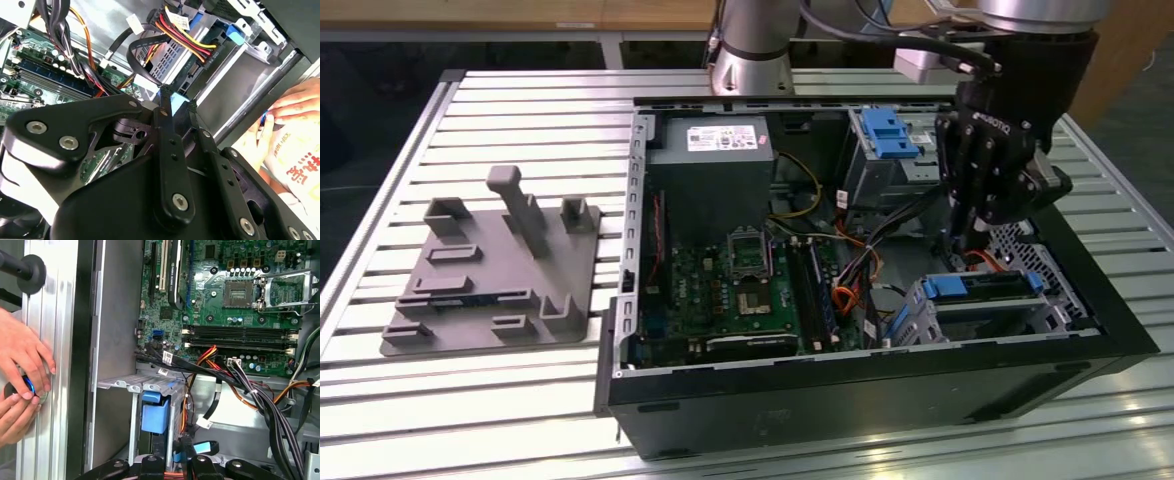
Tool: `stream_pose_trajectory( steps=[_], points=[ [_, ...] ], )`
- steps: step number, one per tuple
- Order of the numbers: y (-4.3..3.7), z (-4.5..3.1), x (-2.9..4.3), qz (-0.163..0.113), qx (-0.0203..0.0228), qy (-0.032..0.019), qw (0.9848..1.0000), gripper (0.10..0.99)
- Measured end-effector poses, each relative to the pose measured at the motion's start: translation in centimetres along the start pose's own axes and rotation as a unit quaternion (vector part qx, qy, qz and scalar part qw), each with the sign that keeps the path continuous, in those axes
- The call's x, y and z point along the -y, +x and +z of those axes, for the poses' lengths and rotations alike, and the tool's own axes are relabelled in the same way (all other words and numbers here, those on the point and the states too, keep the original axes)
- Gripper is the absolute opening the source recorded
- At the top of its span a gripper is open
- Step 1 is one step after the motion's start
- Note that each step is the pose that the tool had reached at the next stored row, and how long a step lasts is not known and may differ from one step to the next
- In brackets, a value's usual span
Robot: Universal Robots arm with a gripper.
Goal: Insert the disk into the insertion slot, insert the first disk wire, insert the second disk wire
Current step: 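Insert the second disk wire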
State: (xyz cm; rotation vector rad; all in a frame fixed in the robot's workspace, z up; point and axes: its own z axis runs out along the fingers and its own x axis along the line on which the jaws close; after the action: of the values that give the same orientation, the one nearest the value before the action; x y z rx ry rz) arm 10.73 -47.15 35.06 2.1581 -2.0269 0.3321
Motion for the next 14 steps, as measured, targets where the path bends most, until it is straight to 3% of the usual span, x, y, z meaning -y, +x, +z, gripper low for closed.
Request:
stream_pose_trajectory(
  steps=[4, 10, 14],
  points=[
    [0.33, 0.2, -0.03, 0.0, 0.0042, 0.0002, 1.0, 0.278],
    [0.29, 0.42, -0.03, 0.001, 0.016, 0.0009, 0.9999, 0.278],
    [0.26, 0.55, -0.04, 0.001, 0.0174, 0.001, 0.9998, 0.278]
  ],
)
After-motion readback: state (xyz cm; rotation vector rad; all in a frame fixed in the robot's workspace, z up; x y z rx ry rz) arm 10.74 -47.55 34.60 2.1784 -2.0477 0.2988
